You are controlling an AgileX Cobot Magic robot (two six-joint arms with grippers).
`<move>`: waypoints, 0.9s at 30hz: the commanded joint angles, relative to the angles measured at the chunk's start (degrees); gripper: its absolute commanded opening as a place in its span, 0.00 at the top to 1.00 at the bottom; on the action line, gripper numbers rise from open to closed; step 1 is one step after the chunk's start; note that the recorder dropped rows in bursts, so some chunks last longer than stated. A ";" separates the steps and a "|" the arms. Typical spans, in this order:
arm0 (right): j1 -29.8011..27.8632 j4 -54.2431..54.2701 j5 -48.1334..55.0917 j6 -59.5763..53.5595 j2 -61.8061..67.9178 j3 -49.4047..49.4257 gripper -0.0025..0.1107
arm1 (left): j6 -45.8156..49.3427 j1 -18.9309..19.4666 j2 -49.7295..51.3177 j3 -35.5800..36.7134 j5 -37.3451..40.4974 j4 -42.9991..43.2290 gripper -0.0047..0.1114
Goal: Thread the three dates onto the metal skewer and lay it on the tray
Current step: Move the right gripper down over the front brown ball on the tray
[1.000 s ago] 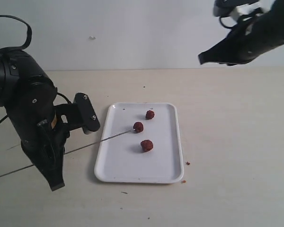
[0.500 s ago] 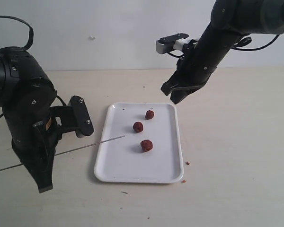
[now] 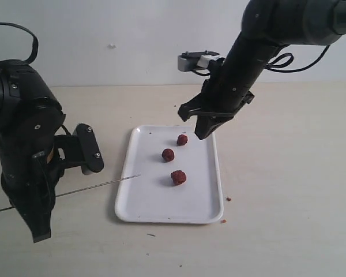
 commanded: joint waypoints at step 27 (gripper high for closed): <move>11.36 -11.10 -3.40 24.66 5.71 -0.59 0.49 | 5.02 9.39 -11.16 3.38 -3.60 -7.25 0.96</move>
